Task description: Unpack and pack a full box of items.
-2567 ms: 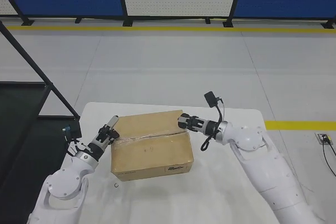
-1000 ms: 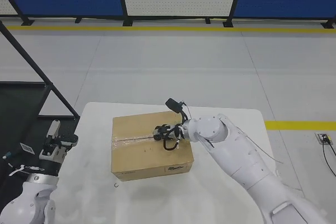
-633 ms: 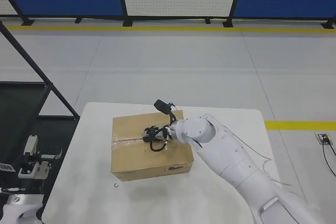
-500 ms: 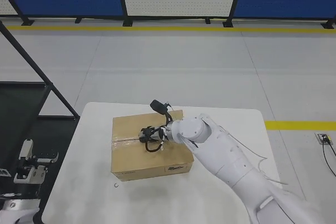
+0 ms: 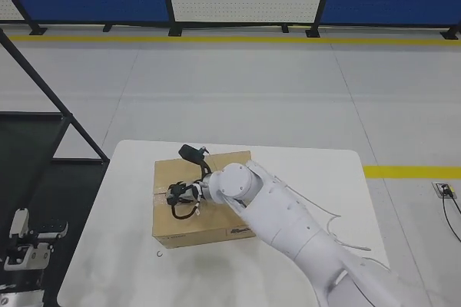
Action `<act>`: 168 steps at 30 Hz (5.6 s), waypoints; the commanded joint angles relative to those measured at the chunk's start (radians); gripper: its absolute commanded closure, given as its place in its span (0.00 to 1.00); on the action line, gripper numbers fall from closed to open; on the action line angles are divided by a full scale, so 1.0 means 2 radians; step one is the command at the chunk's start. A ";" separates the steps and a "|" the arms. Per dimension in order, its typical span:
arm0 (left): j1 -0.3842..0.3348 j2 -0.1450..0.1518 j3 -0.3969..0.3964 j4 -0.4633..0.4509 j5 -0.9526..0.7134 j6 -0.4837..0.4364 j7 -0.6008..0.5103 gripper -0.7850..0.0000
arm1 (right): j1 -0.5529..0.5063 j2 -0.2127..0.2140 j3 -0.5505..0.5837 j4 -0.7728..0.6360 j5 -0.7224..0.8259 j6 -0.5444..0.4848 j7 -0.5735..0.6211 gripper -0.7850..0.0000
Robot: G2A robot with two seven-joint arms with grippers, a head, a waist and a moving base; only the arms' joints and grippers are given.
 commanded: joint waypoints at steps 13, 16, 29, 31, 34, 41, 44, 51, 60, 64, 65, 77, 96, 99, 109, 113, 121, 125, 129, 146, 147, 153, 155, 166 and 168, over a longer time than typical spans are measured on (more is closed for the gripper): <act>0.016 -0.003 -0.014 0.013 -0.019 -0.013 -0.016 0.00 | 0.020 -0.058 -0.003 0.079 0.022 -0.014 -0.026 1.00; 0.014 -0.003 -0.014 0.016 -0.020 -0.011 -0.021 0.00 | 0.024 -0.066 -0.003 0.095 0.020 -0.014 -0.022 1.00; 0.000 -0.003 0.003 0.012 -0.001 0.000 -0.035 0.00 | 0.042 -0.073 0.008 0.143 -0.002 -0.048 0.007 1.00; -0.001 -0.003 0.007 0.009 0.004 0.002 -0.035 0.00 | 0.045 -0.070 0.012 0.149 -0.005 -0.054 0.007 1.00; -0.004 -0.004 0.014 0.005 0.012 0.005 -0.035 0.00 | 0.050 -0.064 0.020 0.158 -0.006 -0.062 0.012 1.00; -0.009 -0.004 0.028 -0.002 0.026 0.012 -0.030 0.00 | 0.057 -0.045 0.039 0.178 -0.001 -0.081 0.058 1.00; -0.012 -0.004 0.033 -0.004 0.033 0.016 -0.029 0.00 | 0.058 -0.037 0.046 0.181 0.000 -0.086 0.080 1.00; -0.022 -0.004 0.048 -0.008 0.050 0.027 -0.028 0.00 | 0.057 -0.020 0.055 0.179 -0.014 -0.087 0.095 1.00; -0.035 -0.004 0.064 -0.009 0.067 0.038 -0.029 0.00 | 0.056 0.004 0.072 0.177 -0.024 -0.089 0.098 1.00; -0.042 -0.004 0.072 -0.009 0.073 0.043 -0.029 0.00 | 0.053 0.016 0.080 0.169 -0.027 -0.094 0.103 1.00; -0.043 -0.004 0.073 -0.010 0.074 0.044 -0.029 0.00 | 0.052 0.019 0.082 0.167 -0.028 -0.096 0.105 1.00; -0.056 -0.003 0.089 -0.006 0.086 0.049 -0.033 0.00 | 0.027 0.065 0.112 0.121 -0.045 -0.095 0.117 1.00; -0.061 -0.002 0.098 -0.008 0.095 0.054 -0.041 0.00 | -0.164 0.187 0.272 -0.253 -0.121 0.028 0.118 1.00; -0.060 -0.002 0.098 -0.007 0.094 0.052 -0.042 0.00 | -0.204 0.201 0.304 -0.318 -0.145 0.069 0.116 1.00; -0.057 -0.002 0.098 -0.008 0.092 0.051 -0.040 0.00 | -0.233 0.212 0.328 -0.353 -0.172 0.134 0.072 1.00; -0.056 -0.001 0.098 -0.008 0.093 0.051 -0.040 0.00 | -0.226 0.212 0.326 -0.343 -0.174 0.143 0.065 1.00; -0.056 -0.001 0.097 -0.007 0.092 0.052 -0.041 0.00 | -0.223 0.216 0.335 -0.329 -0.169 0.155 0.055 1.00; -0.059 0.000 0.096 -0.005 0.092 0.054 -0.045 0.00 | -0.227 0.219 0.344 -0.330 -0.164 0.159 0.051 1.00; -0.061 0.000 0.096 -0.004 0.092 0.056 -0.047 0.00 | -0.229 0.221 0.346 -0.330 -0.165 0.162 0.056 1.00; -0.070 0.002 0.100 0.004 0.092 0.058 -0.050 0.00 | -0.211 0.221 0.325 -0.291 -0.155 0.159 0.070 1.00; -0.070 0.002 0.100 0.004 0.092 0.059 -0.050 0.00 | -0.211 0.221 0.324 -0.290 -0.151 0.153 0.075 1.00; -0.071 0.002 0.101 0.005 0.092 0.058 -0.047 0.00 | -0.210 0.222 0.315 -0.287 -0.138 0.122 0.105 1.00; -0.072 0.002 0.102 0.005 0.093 0.058 -0.047 0.00 | -0.208 0.223 0.314 -0.285 -0.133 0.113 0.115 1.00; -0.080 0.003 0.104 0.014 0.089 0.062 -0.046 0.00 | -0.210 0.228 0.347 -0.276 -0.096 0.090 0.070 1.00; -0.084 0.003 0.101 0.016 0.087 0.063 -0.046 0.00 | -0.217 0.232 0.363 -0.283 -0.087 0.081 0.065 1.00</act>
